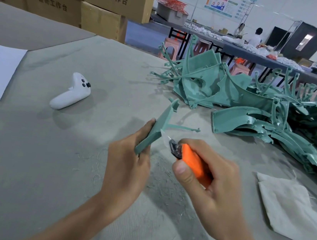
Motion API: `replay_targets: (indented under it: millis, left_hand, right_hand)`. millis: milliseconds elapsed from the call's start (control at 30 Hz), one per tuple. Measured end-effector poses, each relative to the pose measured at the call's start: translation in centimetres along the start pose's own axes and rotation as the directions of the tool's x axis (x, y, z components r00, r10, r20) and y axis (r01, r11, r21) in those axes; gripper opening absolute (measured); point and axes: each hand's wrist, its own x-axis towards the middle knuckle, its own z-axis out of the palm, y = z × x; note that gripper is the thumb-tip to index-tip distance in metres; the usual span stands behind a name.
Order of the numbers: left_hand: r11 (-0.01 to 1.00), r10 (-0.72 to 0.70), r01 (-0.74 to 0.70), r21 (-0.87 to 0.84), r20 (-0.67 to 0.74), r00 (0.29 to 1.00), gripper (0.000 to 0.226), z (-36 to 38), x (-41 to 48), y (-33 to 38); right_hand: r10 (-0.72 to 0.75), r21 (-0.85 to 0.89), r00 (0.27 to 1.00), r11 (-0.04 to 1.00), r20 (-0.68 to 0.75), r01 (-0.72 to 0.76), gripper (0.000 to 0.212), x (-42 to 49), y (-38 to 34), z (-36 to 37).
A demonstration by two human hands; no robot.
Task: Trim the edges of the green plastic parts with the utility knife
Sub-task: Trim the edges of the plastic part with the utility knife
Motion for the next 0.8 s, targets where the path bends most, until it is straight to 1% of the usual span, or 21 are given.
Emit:
replay_targets:
  millis: [67,200,333,467,600,700,733,800]
  left_hand:
    - [1.0,-0.004,0.004,-0.008,-0.012,1.0,0.004,-0.04,0.03,0.02]
    - [0.999,-0.026,0.026,-0.031,0.008,1.0,0.005,0.06,0.03,-0.1]
    - [1.0,-0.017,0.017,-0.018,0.017,1.0,0.005,0.08,0.08,-0.05]
    - [0.999,-0.028,0.029,-0.031,0.028,0.999,0.013,0.15,-0.04,-0.32]
    - [1.0,0.001,0.0,-0.021,0.014,1.0,0.016,0.25,-0.2,-0.21]
    - [0.999,0.001,0.001,-0.052,0.03,1.0,0.033,0.25,-0.27,-0.05]
    - [0.999,0.012,-0.01,-0.05,0.036,0.999,0.036,0.21,-0.3,0.04]
    - [0.999,0.028,-0.026,-0.042,0.041,0.999,0.03,0.19,-0.29,0.08]
  right_hand:
    - [-0.006,-0.01,1.0,1.0,-0.001,0.006,0.025,0.0,-0.16,0.2]
    - [-0.001,-0.025,1.0,1.0,-0.009,0.001,0.026,0.04,-0.21,0.13]
    - [-0.002,-0.002,1.0,1.0,-0.009,0.001,0.023,-0.03,-0.27,0.0]
    - [0.004,-0.024,1.0,1.0,-0.002,-0.004,0.027,-0.01,-0.24,-0.05]
    - [0.015,-0.027,1.0,1.0,0.005,-0.015,0.029,0.02,-0.12,0.01]
    - [-0.002,0.005,1.0,1.0,-0.003,0.002,0.027,-0.01,-0.22,-0.04]
    - [-0.011,0.011,1.0,1.0,-0.011,0.011,0.027,0.0,-0.26,-0.08]
    - [-0.017,0.013,1.0,1.0,-0.022,0.017,0.026,0.02,-0.27,-0.17]
